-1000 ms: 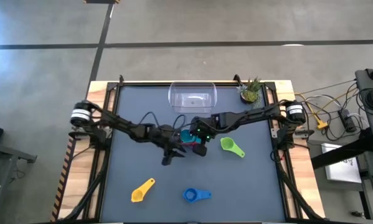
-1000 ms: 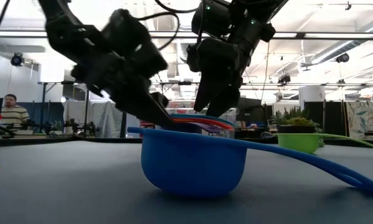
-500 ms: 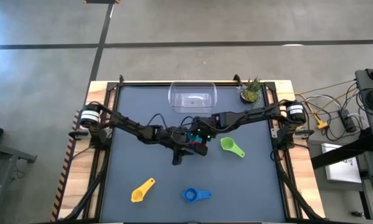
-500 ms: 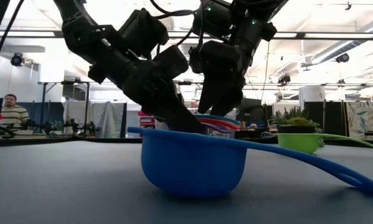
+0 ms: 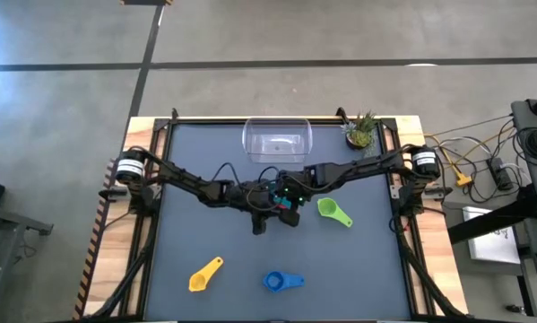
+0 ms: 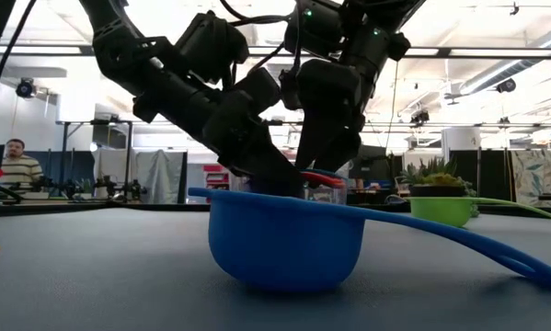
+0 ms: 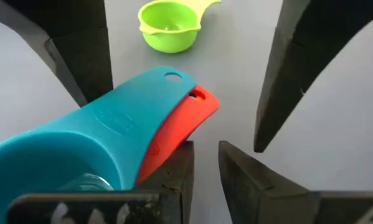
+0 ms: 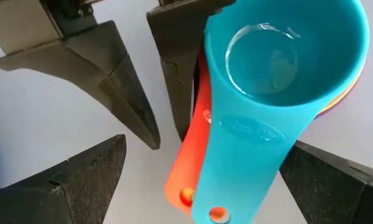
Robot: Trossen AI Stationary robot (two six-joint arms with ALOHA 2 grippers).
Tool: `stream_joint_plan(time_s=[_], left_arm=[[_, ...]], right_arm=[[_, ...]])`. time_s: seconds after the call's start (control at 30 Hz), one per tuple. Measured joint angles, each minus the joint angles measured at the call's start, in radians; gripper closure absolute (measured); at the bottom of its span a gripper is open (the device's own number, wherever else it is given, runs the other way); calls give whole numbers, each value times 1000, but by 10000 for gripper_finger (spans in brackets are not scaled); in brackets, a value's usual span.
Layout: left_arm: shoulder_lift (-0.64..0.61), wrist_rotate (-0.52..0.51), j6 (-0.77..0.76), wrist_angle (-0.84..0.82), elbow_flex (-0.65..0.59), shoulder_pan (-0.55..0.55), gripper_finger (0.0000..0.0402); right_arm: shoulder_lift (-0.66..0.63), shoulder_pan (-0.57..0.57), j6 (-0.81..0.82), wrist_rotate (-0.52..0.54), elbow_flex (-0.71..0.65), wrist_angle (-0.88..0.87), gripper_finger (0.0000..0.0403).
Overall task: Nest measuring cups in basket
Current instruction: Adjust the stacked measuring cups, then stack the green measuring cup on top of the blue measuring cup
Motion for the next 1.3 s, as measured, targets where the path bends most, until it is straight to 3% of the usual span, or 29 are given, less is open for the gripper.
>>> stream_joint_plan(time_s=[0.3,0.57,0.8,1.07,1.3], left_arm=[[-61,72,-1,-117,-1,0,343],[-208,74,21,-209,-34,-32,340],[-429,56,23,-103,-198,-39,340],[-631,47,-6,199,-419,-39,340],[-714,46,22,251,-414,-32,340]], right_arm=[[-25,-4,-13,24,0,-59,13],[-116,-4,-15,91,0,-181,14],[-246,43,-6,175,-58,-203,14],[-391,65,119,215,-284,-193,14],[-499,60,205,275,-435,-179,14]])
